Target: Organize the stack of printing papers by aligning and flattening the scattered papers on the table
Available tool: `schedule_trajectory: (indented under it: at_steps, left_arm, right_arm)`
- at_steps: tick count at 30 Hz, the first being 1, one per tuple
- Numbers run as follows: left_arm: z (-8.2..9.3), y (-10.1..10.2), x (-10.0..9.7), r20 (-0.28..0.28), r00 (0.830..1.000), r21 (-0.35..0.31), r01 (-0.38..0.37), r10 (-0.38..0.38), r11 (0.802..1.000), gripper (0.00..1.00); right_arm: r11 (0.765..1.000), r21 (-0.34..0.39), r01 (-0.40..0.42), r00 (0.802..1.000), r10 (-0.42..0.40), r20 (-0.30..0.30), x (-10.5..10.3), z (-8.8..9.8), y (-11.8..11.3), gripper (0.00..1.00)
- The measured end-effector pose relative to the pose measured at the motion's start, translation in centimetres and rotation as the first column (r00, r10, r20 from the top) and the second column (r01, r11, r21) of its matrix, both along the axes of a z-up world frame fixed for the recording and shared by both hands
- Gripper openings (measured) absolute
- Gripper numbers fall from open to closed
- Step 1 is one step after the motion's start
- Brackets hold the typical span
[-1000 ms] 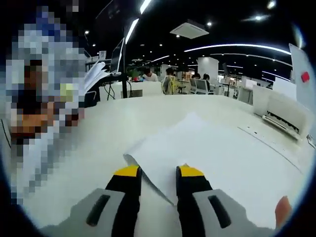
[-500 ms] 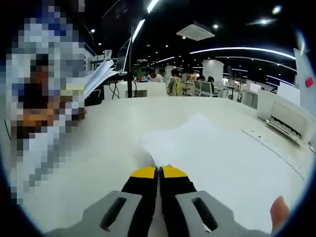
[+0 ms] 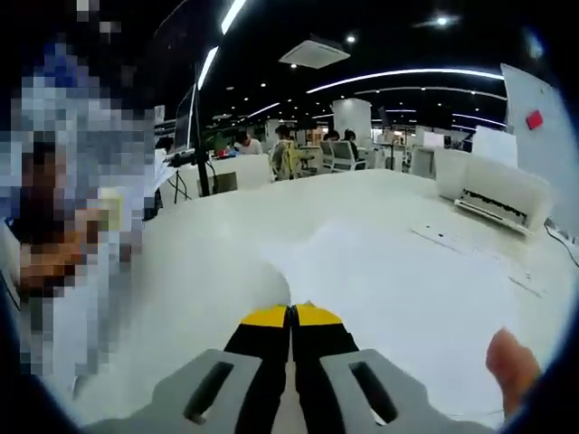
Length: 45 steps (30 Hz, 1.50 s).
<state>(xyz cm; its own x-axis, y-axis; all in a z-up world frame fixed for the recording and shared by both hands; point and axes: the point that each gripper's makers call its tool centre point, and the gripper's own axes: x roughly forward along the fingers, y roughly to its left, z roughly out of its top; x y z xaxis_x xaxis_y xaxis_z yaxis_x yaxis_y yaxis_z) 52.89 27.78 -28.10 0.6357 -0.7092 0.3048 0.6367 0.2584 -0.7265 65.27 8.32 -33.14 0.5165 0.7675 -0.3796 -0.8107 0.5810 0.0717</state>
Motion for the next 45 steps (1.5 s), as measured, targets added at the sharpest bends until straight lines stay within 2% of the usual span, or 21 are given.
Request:
schedule_trajectory:
  at_steps: [4,7,10,16,17,19,22,26,33,36,37,44,45]
  left_arm:
    - [0.0,-0.1,-0.1,0.000,1.000,-0.001,0.000,0.000,1.000,0.06]
    - [0.0,-0.1,0.0,-0.004,1.000,-0.003,0.000,0.000,1.000,0.06]
    - [0.0,-0.1,-0.1,-0.005,1.000,-0.003,0.000,0.000,1.000,0.06]
    - [0.0,-0.2,-0.1,-0.007,1.000,-0.002,-0.002,0.002,1.000,0.06]
    - [0.0,-0.3,-0.1,-0.007,1.000,-0.002,-0.001,0.001,1.000,0.06]
    - [0.0,-0.3,-0.1,-0.009,1.000,-0.003,-0.002,0.002,1.000,0.06]
    - [0.0,-0.3,-0.1,-0.009,1.000,-0.003,-0.002,0.002,1.000,0.06]
    - [0.0,-0.2,0.0,-0.010,1.000,-0.004,-0.002,0.002,1.000,0.06]
    - [-0.1,-0.2,0.0,-0.012,1.000,-0.003,-0.004,0.004,1.000,0.06]
    - [-0.1,-0.2,0.0,-0.011,1.000,-0.003,-0.004,0.004,1.000,0.06]
    - [0.0,-0.3,-0.1,-0.012,1.000,-0.003,-0.003,0.003,1.000,0.06]
    - [-0.1,-0.1,0.1,-0.014,1.000,-0.004,-0.004,0.004,1.000,0.06]
    - [-0.1,-0.1,0.0,-0.014,1.000,-0.004,-0.004,0.004,1.000,0.06]
  right_arm:
    - [1.000,0.011,0.013,1.000,-0.013,0.004,0.1,1.6,-0.6,0.00]
    - [1.000,-0.016,-0.004,1.000,0.005,0.010,-0.3,2.4,-0.8,0.00]
    - [0.999,-0.032,-0.017,1.000,0.017,-0.016,-0.4,3.2,-1.2,0.00]
    - [0.999,-0.045,-0.017,0.999,0.019,0.030,-0.5,6.2,-2.1,0.00]
    - [0.999,-0.036,-0.017,0.999,0.018,0.029,-0.5,6.8,-2.2,0.00]
    - [1.000,0.011,-0.014,1.000,0.014,-0.015,-1.2,7.7,-2.2,0.00]
    - [1.000,0.008,0.001,1.000,-0.001,-0.019,-1.5,8.8,-2.7,0.00]
    - [0.999,0.041,0.010,1.000,-0.009,-0.021,-2.1,11.4,-2.9,0.00]
    - [0.996,0.093,-0.008,1.000,0.005,0.027,-3.3,16.2,-3.1,0.00]
    - [0.995,0.100,0.000,1.000,-0.002,0.020,-3.7,17.5,-3.4,0.00]
    - [0.995,0.099,-0.003,0.999,-0.002,0.048,-3.9,18.3,-3.6,0.00]
    - [0.992,0.124,-0.004,0.998,-0.004,0.062,-4.9,21.2,-4.6,0.00]
    - [0.994,0.112,-0.006,0.997,-0.003,0.079,-5.0,21.6,-4.8,0.00]
